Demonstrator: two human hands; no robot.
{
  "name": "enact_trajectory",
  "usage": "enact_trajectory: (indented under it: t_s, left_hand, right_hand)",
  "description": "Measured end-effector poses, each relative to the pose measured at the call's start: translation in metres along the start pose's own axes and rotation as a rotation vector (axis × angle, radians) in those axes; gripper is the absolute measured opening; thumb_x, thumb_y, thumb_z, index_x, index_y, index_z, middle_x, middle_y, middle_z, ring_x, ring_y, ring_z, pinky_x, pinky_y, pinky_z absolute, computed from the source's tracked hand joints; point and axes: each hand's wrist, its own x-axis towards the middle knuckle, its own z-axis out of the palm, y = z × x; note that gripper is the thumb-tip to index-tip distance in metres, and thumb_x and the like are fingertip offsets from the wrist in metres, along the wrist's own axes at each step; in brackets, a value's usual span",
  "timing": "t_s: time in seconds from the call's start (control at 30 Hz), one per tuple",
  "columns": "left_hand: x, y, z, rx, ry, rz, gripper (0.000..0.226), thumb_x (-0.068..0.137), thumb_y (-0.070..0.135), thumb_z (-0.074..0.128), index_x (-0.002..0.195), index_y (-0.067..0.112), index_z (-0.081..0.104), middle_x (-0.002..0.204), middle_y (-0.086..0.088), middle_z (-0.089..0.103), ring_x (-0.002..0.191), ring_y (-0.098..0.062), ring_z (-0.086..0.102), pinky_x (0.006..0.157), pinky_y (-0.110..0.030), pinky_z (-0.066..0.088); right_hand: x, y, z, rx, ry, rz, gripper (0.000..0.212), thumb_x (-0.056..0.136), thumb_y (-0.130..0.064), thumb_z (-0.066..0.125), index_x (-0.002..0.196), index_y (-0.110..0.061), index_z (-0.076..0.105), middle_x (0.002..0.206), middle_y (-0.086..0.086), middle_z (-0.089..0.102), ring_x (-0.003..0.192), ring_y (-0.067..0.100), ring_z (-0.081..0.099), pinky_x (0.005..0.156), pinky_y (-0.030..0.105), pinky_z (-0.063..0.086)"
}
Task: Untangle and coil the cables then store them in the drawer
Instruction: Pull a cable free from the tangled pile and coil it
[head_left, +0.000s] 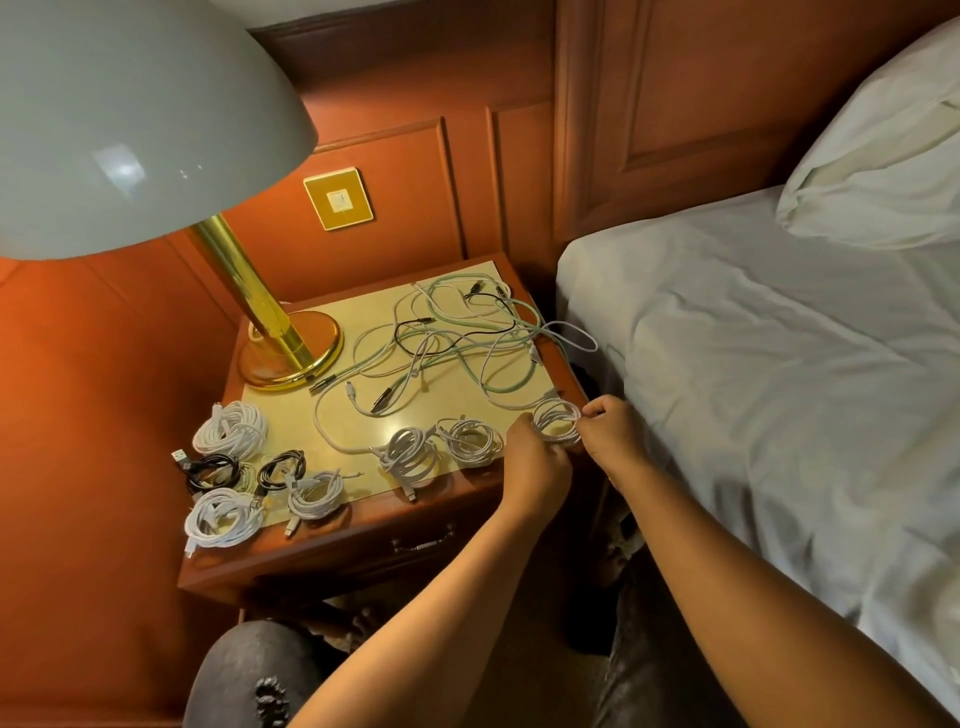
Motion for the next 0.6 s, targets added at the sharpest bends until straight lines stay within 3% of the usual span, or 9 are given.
enact_trajectory:
  t_s: [0.13, 0.33, 0.43, 0.53, 0.6]
  left_hand:
    - [-0.003, -0.001, 0.001, 0.005, -0.015, -0.012, 0.054, 0.089, 0.001, 0.046, 0.142, 0.003, 0.036, 0.14, -0.015, 0.048, 0.128, -0.027, 0.046, 0.104, -0.032, 0.038]
    - [-0.003, -0.004, -0.008, 0.028, -0.059, 0.022, 0.046, 0.093, 0.001, 0.044, 0.138, 0.006, 0.039, 0.135, -0.015, 0.053, 0.116, -0.024, 0.055, 0.086, -0.024, 0.041]
    - [0.0, -0.002, -0.019, 0.069, -0.047, 0.08, 0.048, 0.097, 0.009, 0.046, 0.144, 0.009, 0.036, 0.144, -0.011, 0.047, 0.125, -0.021, 0.05, 0.088, -0.018, 0.034]
    - [0.01, 0.001, -0.05, 0.055, 0.02, 0.148, 0.043, 0.098, 0.009, 0.046, 0.14, 0.01, 0.043, 0.141, -0.006, 0.05, 0.105, -0.008, 0.054, 0.072, 0.001, 0.035]
    - [0.022, -0.001, -0.078, 0.022, 0.068, 0.164, 0.038, 0.097, 0.006, 0.045, 0.135, 0.009, 0.049, 0.135, -0.008, 0.056, 0.098, -0.009, 0.056, 0.067, -0.004, 0.041]
  right_hand:
    - [-0.003, -0.003, -0.002, -0.117, -0.057, -0.045, 0.014, 0.088, -0.011, 0.057, 0.1, -0.009, 0.064, 0.098, 0.009, 0.066, 0.079, 0.021, 0.056, 0.063, 0.025, 0.041]
    - [-0.007, -0.006, -0.007, -0.205, -0.054, -0.085, 0.023, 0.09, -0.015, 0.056, 0.11, -0.007, 0.064, 0.112, 0.013, 0.065, 0.09, 0.026, 0.058, 0.071, 0.028, 0.044]
    - [-0.008, -0.015, -0.011, -0.204, -0.027, -0.13, 0.025, 0.092, -0.017, 0.054, 0.114, -0.008, 0.062, 0.118, 0.013, 0.062, 0.096, 0.026, 0.057, 0.074, 0.028, 0.043]
    - [-0.007, -0.034, -0.012, -0.209, 0.0, -0.217, 0.021, 0.093, -0.016, 0.052, 0.109, -0.009, 0.064, 0.113, 0.012, 0.063, 0.093, 0.022, 0.055, 0.076, 0.031, 0.047]
    - [-0.006, -0.05, -0.013, -0.21, 0.027, -0.259, 0.017, 0.093, -0.013, 0.051, 0.103, -0.008, 0.065, 0.106, 0.011, 0.065, 0.089, 0.021, 0.057, 0.077, 0.034, 0.052]
